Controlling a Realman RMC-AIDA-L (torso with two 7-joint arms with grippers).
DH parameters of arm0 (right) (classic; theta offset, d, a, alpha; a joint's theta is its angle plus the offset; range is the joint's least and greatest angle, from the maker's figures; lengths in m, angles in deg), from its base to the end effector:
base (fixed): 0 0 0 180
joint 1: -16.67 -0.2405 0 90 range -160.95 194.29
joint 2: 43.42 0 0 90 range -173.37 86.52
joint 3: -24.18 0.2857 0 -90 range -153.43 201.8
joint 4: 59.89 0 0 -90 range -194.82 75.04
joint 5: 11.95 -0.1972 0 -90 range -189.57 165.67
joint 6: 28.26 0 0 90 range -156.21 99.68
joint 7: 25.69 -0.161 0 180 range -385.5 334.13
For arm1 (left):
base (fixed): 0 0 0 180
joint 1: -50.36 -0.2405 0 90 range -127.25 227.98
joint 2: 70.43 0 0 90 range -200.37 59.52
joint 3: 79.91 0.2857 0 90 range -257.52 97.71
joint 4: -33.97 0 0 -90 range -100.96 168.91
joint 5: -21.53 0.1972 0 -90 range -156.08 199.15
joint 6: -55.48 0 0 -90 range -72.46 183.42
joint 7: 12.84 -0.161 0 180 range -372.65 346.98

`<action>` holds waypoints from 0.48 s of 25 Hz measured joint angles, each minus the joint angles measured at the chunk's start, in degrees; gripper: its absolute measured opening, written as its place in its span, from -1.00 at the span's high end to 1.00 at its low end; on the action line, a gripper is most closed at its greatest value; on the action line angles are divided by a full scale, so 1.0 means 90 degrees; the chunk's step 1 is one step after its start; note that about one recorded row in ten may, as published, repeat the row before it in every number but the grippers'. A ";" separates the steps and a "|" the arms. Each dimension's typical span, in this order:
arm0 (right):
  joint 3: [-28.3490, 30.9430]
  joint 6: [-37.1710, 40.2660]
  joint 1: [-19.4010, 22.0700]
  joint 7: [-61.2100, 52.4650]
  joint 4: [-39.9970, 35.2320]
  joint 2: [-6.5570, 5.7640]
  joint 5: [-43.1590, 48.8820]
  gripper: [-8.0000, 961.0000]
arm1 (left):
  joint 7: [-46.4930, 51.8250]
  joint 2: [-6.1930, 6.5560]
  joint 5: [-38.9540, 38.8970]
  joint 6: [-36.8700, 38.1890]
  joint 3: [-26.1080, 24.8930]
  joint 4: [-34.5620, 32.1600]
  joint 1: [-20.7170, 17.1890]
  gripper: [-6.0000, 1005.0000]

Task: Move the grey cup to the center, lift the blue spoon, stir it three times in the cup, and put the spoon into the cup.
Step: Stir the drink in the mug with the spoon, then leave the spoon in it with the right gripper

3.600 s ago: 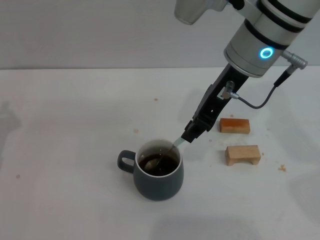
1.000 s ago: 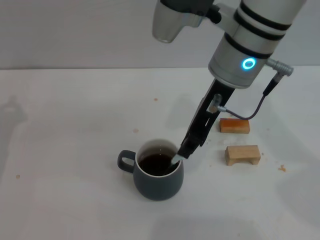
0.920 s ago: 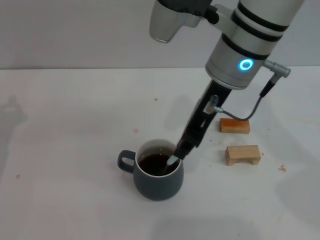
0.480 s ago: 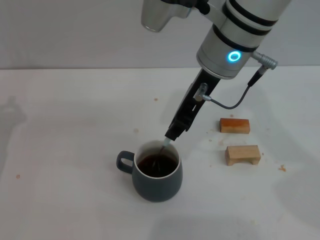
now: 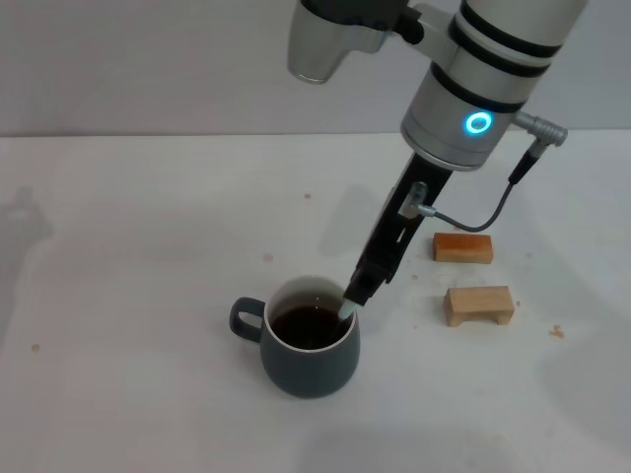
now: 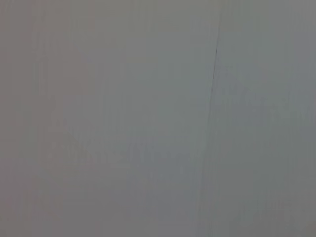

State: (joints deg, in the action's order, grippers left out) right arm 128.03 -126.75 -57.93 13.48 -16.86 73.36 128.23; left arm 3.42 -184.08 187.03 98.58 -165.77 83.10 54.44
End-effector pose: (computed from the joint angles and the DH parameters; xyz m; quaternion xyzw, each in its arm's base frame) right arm 0.0559 0.4008 -0.0652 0.9478 -0.1967 0.2508 0.0065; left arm -0.3558 0.3351 0.0804 -0.6131 -0.2720 -0.3355 0.6615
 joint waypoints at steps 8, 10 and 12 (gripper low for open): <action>0.0092 0.0549 0.0030 0.0015 0.0020 -0.0043 -0.0256 0.65 | 0.0008 0.0002 0.0000 0.0000 0.0000 -0.0009 0.0006 0.99; 0.0092 0.0668 0.0052 0.0004 0.0001 -0.0071 -0.0140 0.65 | 0.0009 0.0002 0.0000 0.0000 0.0000 -0.0009 0.0006 0.99; 0.0098 0.0677 0.0072 -0.0005 -0.0021 -0.0079 -0.0032 0.65 | 0.0010 0.0002 0.0000 0.0003 0.0000 -0.0009 0.0006 0.99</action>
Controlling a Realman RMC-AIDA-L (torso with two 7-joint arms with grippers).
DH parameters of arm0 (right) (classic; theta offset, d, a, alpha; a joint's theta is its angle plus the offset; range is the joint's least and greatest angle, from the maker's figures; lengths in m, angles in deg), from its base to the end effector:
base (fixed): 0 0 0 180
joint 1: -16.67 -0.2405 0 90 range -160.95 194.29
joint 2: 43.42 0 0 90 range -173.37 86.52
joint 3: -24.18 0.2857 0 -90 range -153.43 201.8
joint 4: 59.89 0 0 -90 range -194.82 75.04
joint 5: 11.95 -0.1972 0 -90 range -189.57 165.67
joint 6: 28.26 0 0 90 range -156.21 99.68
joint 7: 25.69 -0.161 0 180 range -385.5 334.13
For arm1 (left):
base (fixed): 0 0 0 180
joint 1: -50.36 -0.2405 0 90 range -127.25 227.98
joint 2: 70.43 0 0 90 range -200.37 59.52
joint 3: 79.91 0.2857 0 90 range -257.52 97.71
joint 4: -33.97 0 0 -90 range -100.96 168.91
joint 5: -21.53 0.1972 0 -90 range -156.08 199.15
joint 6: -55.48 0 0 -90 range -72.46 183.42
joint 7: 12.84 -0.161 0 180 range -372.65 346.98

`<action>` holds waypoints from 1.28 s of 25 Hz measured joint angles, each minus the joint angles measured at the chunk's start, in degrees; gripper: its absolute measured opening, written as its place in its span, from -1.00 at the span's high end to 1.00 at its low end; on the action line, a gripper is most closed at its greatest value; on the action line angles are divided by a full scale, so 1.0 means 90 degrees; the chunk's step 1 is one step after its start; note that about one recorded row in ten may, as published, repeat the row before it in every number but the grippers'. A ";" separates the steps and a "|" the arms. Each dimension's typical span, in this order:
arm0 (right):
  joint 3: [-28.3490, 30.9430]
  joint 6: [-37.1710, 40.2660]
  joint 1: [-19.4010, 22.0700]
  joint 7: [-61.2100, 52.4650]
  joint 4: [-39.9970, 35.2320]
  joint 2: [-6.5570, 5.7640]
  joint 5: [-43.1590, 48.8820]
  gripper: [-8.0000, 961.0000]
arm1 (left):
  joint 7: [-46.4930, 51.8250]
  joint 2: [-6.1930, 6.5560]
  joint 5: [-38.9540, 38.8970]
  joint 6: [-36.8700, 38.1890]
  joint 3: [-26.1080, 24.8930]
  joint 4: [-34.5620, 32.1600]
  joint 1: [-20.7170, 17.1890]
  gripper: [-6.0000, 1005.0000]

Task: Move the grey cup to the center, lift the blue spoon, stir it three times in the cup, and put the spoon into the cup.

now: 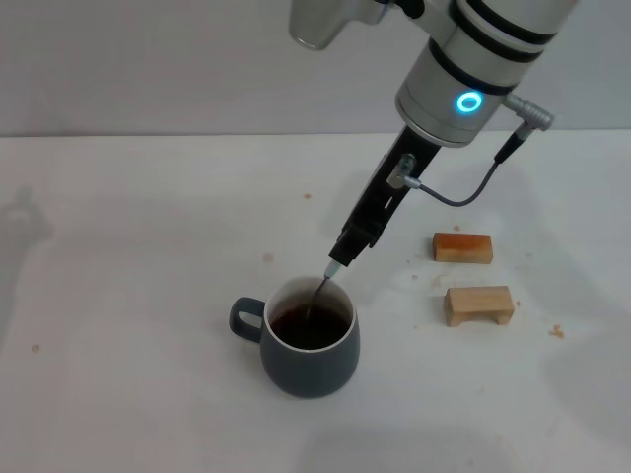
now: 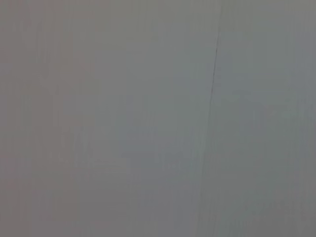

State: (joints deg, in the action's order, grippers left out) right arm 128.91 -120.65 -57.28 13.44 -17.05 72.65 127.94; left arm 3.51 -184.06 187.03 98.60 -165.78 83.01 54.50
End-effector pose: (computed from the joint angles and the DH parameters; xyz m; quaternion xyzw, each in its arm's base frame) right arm 0.0536 0.4191 -0.0643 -0.9561 0.2006 -0.2108 0.0358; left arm -0.3559 0.3353 0.0804 -0.6130 -0.2724 -0.3357 0.6612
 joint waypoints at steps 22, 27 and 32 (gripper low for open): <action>-0.0240 0.0198 0.0501 0.0497 0.0704 0.0084 -0.0407 0.65 | 0.0171 0.0090 0.0000 0.0235 -0.0006 -0.0170 -0.0015 0.99; -0.0286 0.0212 0.0717 0.0605 0.1310 0.0106 -0.0146 0.64 | 0.0174 0.0100 0.0000 0.0305 -0.0003 -0.0225 -0.0022 0.99; -0.0257 0.0180 0.0949 0.0808 0.1781 0.0093 -0.0204 0.59 | 0.0176 0.0108 0.0000 0.0348 0.0000 -0.0230 -0.0044 0.99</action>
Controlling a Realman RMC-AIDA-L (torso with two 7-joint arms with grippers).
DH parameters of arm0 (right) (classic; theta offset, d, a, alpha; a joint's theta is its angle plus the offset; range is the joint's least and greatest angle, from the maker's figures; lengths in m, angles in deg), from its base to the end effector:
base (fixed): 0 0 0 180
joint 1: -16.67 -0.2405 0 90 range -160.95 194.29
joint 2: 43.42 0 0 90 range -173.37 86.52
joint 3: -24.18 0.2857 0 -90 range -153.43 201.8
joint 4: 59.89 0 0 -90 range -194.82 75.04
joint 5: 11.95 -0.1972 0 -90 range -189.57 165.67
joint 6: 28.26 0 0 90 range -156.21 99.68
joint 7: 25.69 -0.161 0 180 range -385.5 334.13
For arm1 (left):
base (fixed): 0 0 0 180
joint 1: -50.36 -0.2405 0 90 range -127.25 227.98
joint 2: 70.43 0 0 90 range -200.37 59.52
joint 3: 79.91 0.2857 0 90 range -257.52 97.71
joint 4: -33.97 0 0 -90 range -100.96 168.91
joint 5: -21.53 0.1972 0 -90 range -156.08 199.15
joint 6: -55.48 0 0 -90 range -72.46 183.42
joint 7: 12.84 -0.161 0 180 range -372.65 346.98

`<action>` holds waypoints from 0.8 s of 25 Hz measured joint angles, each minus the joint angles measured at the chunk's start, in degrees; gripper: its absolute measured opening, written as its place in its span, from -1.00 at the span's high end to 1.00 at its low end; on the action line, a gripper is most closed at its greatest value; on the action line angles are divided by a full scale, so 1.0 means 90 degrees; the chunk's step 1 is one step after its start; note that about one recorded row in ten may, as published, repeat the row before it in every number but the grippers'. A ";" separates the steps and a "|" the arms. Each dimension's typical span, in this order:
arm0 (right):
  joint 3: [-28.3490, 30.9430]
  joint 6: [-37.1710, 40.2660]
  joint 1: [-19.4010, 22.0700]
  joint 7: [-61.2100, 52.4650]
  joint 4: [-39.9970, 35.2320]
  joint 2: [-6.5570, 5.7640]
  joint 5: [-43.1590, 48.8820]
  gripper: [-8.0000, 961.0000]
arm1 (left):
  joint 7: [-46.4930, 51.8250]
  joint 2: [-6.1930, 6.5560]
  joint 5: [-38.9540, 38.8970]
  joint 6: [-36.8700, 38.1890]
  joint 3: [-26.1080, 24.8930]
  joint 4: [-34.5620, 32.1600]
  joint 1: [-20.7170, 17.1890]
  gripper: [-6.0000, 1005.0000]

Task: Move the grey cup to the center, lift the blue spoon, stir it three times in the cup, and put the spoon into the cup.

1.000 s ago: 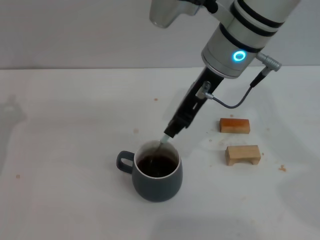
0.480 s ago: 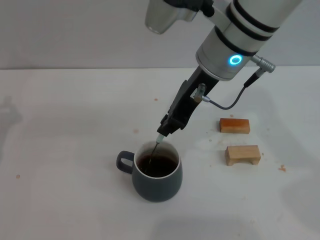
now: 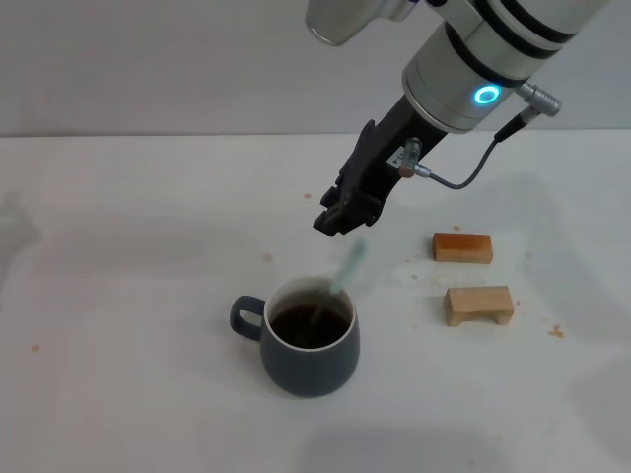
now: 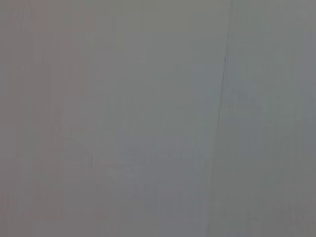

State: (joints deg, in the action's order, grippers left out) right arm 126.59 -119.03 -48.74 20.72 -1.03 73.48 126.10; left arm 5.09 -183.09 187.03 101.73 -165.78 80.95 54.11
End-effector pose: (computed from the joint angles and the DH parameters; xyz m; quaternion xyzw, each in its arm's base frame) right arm 0.0517 0.4149 -0.0544 -0.9813 0.0920 -0.1545 0.0684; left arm -0.3640 0.3282 0.0878 -0.6081 -0.2684 -0.3418 0.6643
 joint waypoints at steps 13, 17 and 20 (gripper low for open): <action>0.0163 0.1193 0.1014 -0.0046 0.1314 0.0055 -0.0095 0.46 | 0.0000 0.0048 -0.0001 0.0000 -0.0004 -0.0044 0.0008 0.99; 0.0192 0.2521 0.2174 0.0054 0.2045 0.0163 -0.0275 0.45 | 0.0000 0.0048 -0.0001 0.0005 0.0001 -0.0150 0.0039 0.99; 0.0170 0.3078 0.2686 0.0171 0.2342 0.0214 -0.0442 0.45 | 0.0000 0.0016 0.0000 0.0008 0.0008 -0.0217 0.0050 0.99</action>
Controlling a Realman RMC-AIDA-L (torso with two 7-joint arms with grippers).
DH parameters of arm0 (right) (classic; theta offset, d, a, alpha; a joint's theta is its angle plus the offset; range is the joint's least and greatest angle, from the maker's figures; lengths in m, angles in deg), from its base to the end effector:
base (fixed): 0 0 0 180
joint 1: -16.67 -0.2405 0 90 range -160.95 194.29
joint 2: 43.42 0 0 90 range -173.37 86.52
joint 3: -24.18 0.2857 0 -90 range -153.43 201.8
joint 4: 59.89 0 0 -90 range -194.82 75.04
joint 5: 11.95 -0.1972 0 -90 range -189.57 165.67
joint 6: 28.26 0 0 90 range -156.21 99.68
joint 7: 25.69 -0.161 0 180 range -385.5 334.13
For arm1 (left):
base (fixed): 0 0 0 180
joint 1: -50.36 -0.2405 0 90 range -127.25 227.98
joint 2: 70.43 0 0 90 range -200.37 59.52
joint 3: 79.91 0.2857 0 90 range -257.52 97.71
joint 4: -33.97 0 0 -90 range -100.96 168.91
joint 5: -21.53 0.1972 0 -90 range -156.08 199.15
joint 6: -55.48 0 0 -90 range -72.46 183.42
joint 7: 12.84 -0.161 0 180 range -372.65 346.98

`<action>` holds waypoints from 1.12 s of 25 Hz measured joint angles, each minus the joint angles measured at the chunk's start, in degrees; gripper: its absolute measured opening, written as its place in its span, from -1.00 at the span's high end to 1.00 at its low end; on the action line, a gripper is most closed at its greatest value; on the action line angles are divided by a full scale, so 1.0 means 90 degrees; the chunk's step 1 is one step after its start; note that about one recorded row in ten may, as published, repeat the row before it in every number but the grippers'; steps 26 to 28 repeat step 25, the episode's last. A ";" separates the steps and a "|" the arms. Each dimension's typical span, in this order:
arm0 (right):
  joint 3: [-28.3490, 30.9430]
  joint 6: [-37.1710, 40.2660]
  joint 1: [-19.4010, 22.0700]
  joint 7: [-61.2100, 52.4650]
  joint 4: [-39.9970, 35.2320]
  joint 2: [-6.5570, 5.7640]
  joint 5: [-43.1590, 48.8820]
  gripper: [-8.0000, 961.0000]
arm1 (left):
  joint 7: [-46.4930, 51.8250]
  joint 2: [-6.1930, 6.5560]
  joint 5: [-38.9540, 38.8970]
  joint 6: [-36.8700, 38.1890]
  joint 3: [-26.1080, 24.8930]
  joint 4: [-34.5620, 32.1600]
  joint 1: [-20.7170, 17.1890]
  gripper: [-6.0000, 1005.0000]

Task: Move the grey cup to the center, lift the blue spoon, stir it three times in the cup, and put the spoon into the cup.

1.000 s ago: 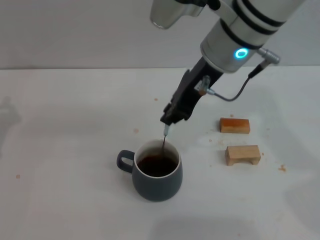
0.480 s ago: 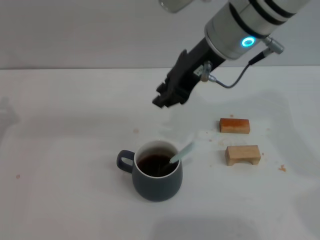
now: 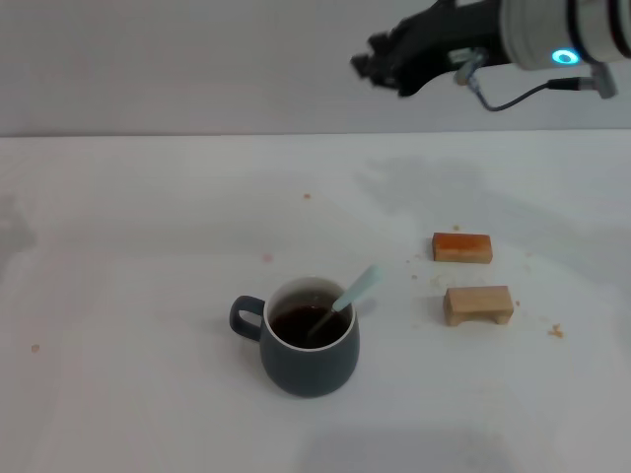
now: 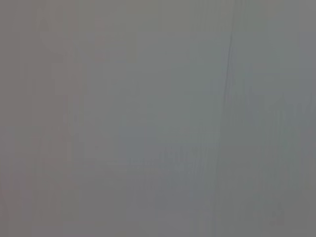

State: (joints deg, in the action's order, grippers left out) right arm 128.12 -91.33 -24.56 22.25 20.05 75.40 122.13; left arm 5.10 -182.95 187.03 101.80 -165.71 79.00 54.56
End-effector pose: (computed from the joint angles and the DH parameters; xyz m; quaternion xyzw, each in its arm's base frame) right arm 0.0942 0.4363 -0.0026 -0.9430 0.1166 0.0689 0.3038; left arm -0.3714 0.3273 0.0849 -0.6105 -0.2753 -0.3310 0.6648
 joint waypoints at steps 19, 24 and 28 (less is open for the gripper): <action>-0.0438 0.4300 0.3731 0.4124 -0.1086 0.0045 -0.4060 0.45 | -0.0177 -0.0228 0.0000 -0.0011 0.0032 -0.0426 0.0021 0.99; -0.0193 0.4400 0.4297 0.4943 -0.1219 0.0030 -0.5339 0.46 | -0.0224 -0.0225 0.0001 -0.0007 0.0035 -0.0459 -0.0007 0.99; -0.0117 0.4385 0.4394 0.5117 -0.1226 0.0030 -0.5561 0.46 | -0.0232 -0.0218 0.0000 -0.0007 0.0038 -0.0459 -0.0019 0.99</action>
